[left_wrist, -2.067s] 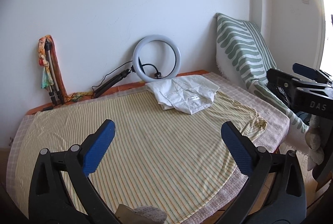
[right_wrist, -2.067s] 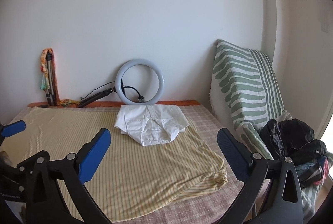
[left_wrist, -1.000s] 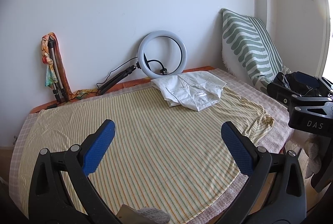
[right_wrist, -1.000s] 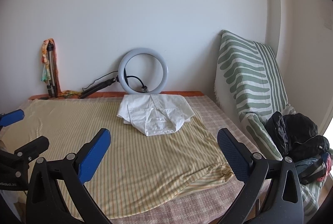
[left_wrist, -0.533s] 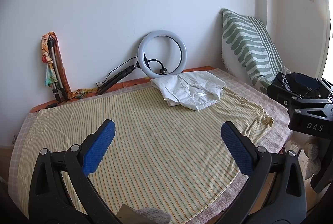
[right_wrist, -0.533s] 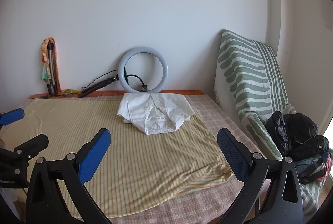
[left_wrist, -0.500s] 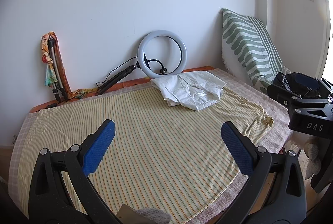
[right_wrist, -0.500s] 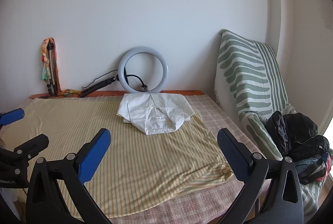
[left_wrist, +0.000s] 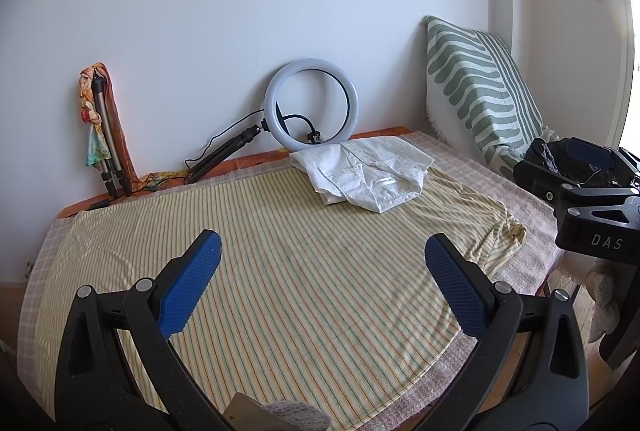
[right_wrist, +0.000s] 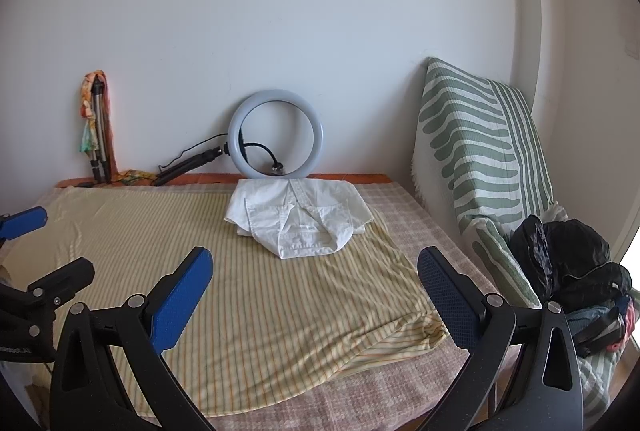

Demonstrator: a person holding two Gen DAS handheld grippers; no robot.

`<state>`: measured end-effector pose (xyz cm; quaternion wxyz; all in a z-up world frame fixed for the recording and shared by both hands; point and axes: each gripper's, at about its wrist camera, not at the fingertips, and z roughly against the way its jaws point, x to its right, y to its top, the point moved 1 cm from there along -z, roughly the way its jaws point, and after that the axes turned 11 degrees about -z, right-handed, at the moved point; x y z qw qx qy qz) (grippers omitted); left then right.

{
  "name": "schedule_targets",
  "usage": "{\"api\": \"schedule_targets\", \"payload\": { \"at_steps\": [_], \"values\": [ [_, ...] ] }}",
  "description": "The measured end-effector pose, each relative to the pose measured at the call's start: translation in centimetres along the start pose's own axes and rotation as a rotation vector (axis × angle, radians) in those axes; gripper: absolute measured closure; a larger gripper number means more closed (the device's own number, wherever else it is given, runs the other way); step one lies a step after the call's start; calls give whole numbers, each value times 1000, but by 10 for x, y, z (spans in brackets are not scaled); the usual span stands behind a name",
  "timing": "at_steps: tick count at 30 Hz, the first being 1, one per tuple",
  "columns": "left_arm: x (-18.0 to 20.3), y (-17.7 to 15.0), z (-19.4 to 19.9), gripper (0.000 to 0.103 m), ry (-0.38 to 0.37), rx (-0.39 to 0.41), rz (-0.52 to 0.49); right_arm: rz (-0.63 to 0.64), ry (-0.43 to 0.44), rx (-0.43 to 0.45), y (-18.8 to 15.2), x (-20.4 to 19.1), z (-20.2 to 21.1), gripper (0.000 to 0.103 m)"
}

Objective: Fold small clothes

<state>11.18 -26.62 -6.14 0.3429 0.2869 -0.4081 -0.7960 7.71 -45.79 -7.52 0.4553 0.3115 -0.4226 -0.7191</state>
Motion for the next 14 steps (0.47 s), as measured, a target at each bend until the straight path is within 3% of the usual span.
{"api": "schedule_targets", "payload": {
  "at_steps": [14],
  "values": [
    [-2, -3, 1, 0, 6, 2, 13, 6, 11, -14, 1, 4, -9, 1]
  ]
}}
